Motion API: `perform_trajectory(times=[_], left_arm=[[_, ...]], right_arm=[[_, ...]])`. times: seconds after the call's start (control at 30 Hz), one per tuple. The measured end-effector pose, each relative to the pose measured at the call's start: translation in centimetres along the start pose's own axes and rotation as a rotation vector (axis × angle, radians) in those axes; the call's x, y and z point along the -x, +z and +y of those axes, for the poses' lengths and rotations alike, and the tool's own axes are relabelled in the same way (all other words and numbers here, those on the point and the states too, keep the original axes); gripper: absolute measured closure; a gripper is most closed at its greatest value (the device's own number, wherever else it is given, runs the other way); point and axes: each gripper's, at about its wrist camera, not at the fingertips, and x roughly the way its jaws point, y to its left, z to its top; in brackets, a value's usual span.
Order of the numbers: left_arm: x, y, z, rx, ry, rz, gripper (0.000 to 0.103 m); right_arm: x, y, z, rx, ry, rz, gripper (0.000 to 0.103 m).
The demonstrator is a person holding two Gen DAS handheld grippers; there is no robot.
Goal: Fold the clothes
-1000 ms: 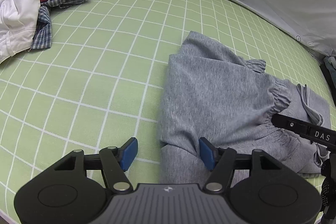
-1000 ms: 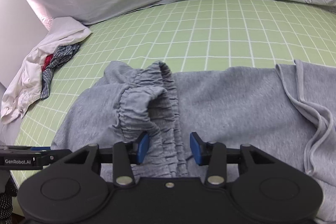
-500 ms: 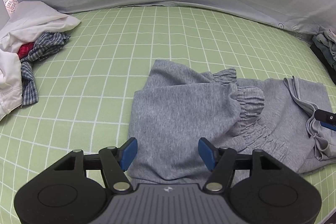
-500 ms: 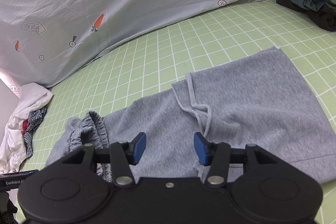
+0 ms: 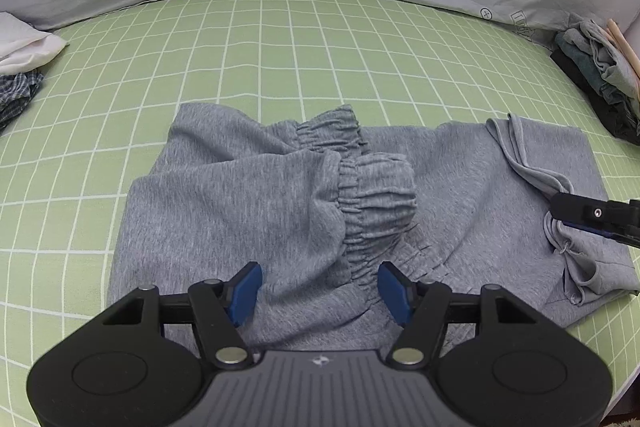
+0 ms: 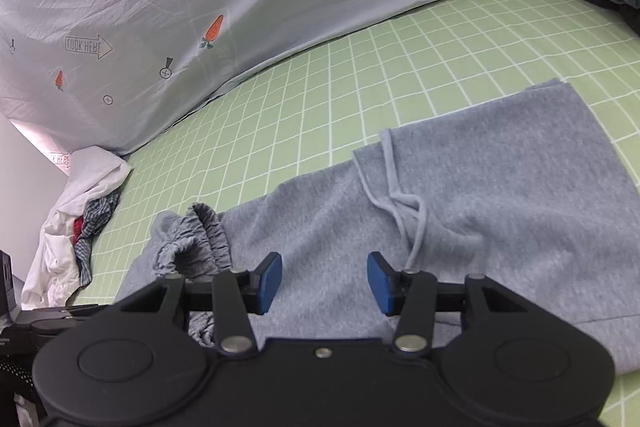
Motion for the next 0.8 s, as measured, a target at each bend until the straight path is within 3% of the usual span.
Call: perform_trajectory(times=[0.2,0.37,0.57,0.67,0.8], left_arm=[[2.2,-0.8,2.0,0.045,0.089,-0.043,0.038],[2.4,-1.9,5.0,0.134,0.156,-0.021,0.038],[2.3,-2.6,6.3,0.135,0.161,0.003,0.038],[2.3,-3.0,6.9,0.135,0.163,0.014,0.037],[2.2,-3.4,7.6,0.138,0.165,0.023,0.037]], right_arm=[[-4.0,-0.1,2.8,0.058,0.167,0.128,0.052],[-6.6,-1.1,5.8,0.140,0.250,0.198,0.051],[-8.8,-1.9,7.4,0.174,0.206,0.212,0.037],[-9.2,-2.0,7.6,0.153,0.235,0.214,0.036],[-9.4,-2.3,8.7,0.214,0.211,0.197,0.039]])
